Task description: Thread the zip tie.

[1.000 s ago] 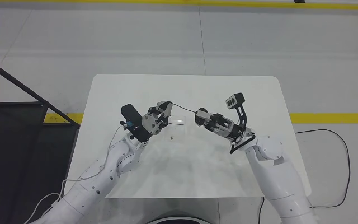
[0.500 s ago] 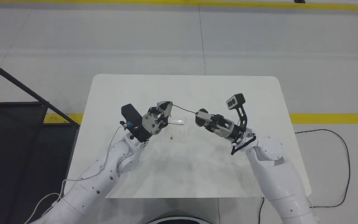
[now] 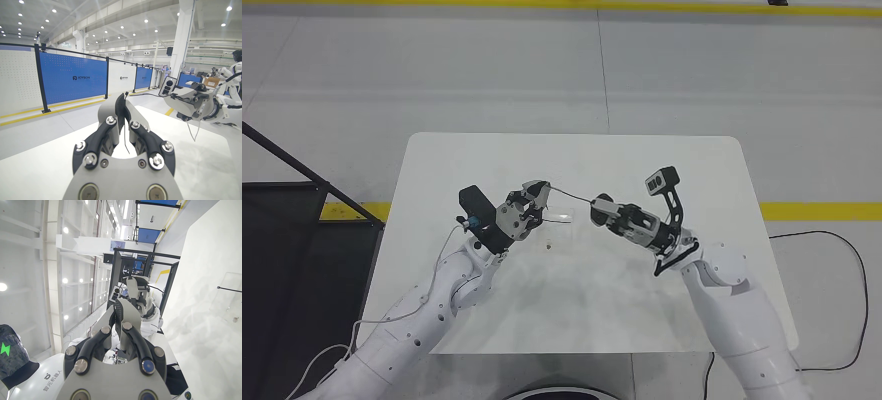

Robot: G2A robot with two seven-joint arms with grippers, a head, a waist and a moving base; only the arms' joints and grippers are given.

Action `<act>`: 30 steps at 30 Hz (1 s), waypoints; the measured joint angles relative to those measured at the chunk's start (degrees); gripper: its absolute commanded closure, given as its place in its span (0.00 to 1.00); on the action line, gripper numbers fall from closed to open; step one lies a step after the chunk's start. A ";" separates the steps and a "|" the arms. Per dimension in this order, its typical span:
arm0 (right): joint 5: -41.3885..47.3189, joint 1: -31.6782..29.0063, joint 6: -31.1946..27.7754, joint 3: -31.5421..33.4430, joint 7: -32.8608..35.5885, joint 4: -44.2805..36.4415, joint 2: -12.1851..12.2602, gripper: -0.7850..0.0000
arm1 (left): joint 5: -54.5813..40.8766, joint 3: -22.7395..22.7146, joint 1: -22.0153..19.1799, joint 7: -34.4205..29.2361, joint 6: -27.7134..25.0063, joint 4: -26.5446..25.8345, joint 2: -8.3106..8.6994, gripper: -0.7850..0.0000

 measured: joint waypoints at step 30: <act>0.02 0.46 0.53 -0.19 -0.29 0.45 -0.15 1.00 | 0.00 0.00 0.00 0.00 0.00 0.00 0.00 1.00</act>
